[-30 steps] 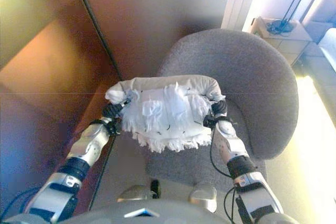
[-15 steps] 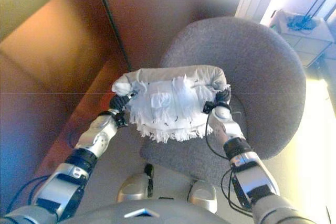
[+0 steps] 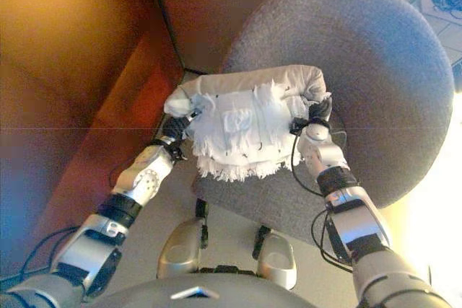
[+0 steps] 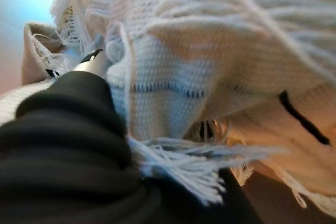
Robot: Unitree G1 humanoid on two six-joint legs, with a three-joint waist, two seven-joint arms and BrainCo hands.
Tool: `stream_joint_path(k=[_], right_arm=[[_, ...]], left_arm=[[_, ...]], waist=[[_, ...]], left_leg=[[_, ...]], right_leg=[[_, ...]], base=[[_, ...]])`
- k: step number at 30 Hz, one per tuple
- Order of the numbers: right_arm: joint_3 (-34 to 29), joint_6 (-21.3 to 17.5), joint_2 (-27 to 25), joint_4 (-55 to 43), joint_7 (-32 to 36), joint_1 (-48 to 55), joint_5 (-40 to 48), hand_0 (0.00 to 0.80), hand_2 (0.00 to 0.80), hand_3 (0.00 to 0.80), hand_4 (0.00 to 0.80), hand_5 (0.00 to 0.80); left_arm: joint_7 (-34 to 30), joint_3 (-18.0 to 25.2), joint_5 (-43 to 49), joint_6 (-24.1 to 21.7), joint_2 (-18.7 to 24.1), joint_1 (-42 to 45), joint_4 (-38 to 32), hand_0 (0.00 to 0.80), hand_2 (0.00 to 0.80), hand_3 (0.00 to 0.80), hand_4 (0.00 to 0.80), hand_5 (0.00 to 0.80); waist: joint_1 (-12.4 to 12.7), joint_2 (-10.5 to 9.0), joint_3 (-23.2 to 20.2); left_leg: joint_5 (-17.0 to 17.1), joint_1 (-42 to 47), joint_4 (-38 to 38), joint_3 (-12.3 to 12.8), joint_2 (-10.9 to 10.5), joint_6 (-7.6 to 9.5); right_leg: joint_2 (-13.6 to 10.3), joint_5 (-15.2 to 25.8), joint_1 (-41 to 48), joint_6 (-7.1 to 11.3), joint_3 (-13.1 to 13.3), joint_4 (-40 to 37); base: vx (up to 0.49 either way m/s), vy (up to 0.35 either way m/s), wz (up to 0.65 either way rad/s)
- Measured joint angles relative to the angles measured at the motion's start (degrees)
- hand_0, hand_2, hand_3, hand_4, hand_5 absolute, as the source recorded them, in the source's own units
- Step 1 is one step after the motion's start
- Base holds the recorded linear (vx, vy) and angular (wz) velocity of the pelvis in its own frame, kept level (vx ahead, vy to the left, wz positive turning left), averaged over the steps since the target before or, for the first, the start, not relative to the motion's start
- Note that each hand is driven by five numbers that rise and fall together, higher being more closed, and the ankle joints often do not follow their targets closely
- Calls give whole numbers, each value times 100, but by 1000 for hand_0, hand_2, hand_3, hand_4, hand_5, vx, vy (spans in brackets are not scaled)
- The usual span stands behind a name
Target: Pick up the cushion and take it to the sofa
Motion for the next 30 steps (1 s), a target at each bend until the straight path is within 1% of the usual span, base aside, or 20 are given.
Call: stream_joint_path(k=[1,2,3,5,7,9,11,12,13,15,17,18,20,23,24,26,27,28,29,30], right_arm=[[-69,4,3,-282,3,305,-95,800,800,800,800,800],[-68,26,4,-375,22,479,-182,800,800,800,800,800],[-68,92,5,-373,73,548,-216,800,800,800,800,800],[-46,215,14,-358,119,575,-263,800,800,800,800,800],[-16,255,17,-279,138,529,-388,800,800,800,800,800],[57,273,50,104,181,321,-386,800,800,800,800,800],[255,327,60,599,170,-59,-373,800,800,800,800,800],[336,326,62,831,153,-347,-349,800,800,800,800,800],[427,316,57,1188,136,-833,-314,800,800,800,800,800],[479,282,30,1941,151,-1728,-306,800,800,800,800,800],[508,188,-112,2319,156,-2397,-306,800,800,800,800,800],[532,151,-161,2457,180,-2660,-306,800,800,800,800,800],[542,39,-366,2485,250,-3022,-303,800,800,800,800,800],[539,-122,-472,2596,286,-3353,-197,800,800,800,800,800],[535,-147,-489,2620,285,-3447,-197,800,800,800,800,800],[536,-176,-501,2628,284,-3559,-196,800,800,800,800,800],[538,-176,-485,2709,286,-3621,-195,800,800,800,800,800],[540,-175,-480,2808,291,-3689,-194,800,800,800,800,800],[543,-168,-476,2893,328,-3757,-172,800,800,800,800,800],[545,-157,-473,2952,372,-3798,-133,163,163,163,163,163]], left_arm=[[-38,-1,0,99,61,179,-233,800,800,800,800,800],[-110,-2,0,154,114,336,-321,800,800,800,800,800],[-124,-6,0,227,117,406,-330,800,800,800,800,800],[-123,-46,1,249,132,462,-330,800,800,800,800,800],[-113,-57,4,248,139,454,-329,800,800,800,800,800],[25,-136,5,237,136,400,-248,800,800,800,800,800],[165,-172,3,199,65,126,178,800,800,800,800,800],[221,-196,4,90,38,-85,406,800,800,800,800,800],[269,-223,3,-86,25,-414,673,800,800,800,800,800],[339,-289,4,-369,-48,-1056,1130,800,800,800,800,800],[455,-334,0,-612,-176,-1665,1408,800,800,800,800,800],[520,-389,-2,-712,-198,-1912,1489,800,800,800,800,800],[604,-386,-18,-853,-187,-2300,1515,800,800,800,800,800],[667,-388,-65,-911,-180,-2706,1568,800,800,800,800,800],[693,-388,-65,-922,-182,-2806,1591,800,800,800,800,800],[772,-386,-66,-955,-175,-2927,1612,800,800,800,800,800],[811,-386,-69,-964,-178,-2954,1644,772,772,772,772,772],[835,-386,-73,-966,-183,-2982,1684,264,264,264,264,264],[862,-386,-74,-969,-175,-3020,1739,0,0,0,0,0],[891,-385,-72,-970,-177,-3059,1798,0,0,0,0,0]], waist=[[15,-9,3],[5,-14,6],[5,-17,7],[12,-23,9],[21,-26,8],[26,-32,12],[22,-29,17],[25,-27,16],[26,-5,35],[39,59,131],[18,143,387],[18,161,496],[14,204,704],[-10,212,886],[-12,213,942],[-18,211,1033],[-17,209,1040],[-14,209,1040],[-10,209,1040],[-12,209,1040]], left_leg=[[-2,123,-73,16,-16,-3],[-7,252,-111,80,-22,-5],[-26,359,-134,144,-20,-9],[-69,492,-140,162,-6,-30],[-104,500,-70,211,41,-53],[-152,471,44,218,80,-69],[-176,363,157,203,117,-80],[-185,129,288,179,157,-92],[-184,-280,467,101,197,-92],[-154,-938,732,34,217,-56],[-68,-1305,832,1,123,23],[-82,-1450,906,-9,71,7],[-86,-1751,1074,-21,-22,14],[-103,-2051,1261,-25,-144,42],[-107,-2102,1309,-25,-169,50],[-96,-2140,1353,-28,-178,68],[-95,-2141,1359,-33,-178,69],[-95,-2141,1364,-34,-179,69],[-95,-2141,1364,-41,-178,69],[-94,-2145,1358,-47,-178,69]], right_leg=[[7,10,147,14,2,-115],[9,11,299,16,7,-204],[13,11,414,18,10,-270],[38,10,568,18,15,-344],[71,6,593,11,34,-348],[97,0,589,0,59,-332],[121,-14,497,-19,68,-269],[132,-41,248,-55,95,-154],[144,-55,-204,-84,99,83],[78,-66,-937,-121,98,520],[-68,-73,-1412,-106,112,873],[-160,-155,-1617,-108,130,1069],[-288,-182,-1986,-81,186,1361],[-453,-252,-2399,-62,295,1743],[-480,-278,-2492,-54,349,1851],[-498,-300,-2558,-77,362,1954],[-502,-321,-2577,-81,366,1994],[-507,-342,-2599,-86,377,2039],[-506,-352,-2623,-96,387,2066],[-505,-358,-2642,-102,389,2090]], base=[[162,-17,6],[168,-16,2],[157,-20,-1],[91,-47,-4],[17,-55,-8],[-69,-32,-8],[-353,-15,-6],[-517,47,-11],[-481,114,-17],[-304,131,-12],[-177,150,2],[-103,151,4],[-44,131,-1],[-17,106,-1],[12,90,-1],[23,63,0],[33,54,0],[31,38,-3],[51,28,-3],[49,9,-3]])
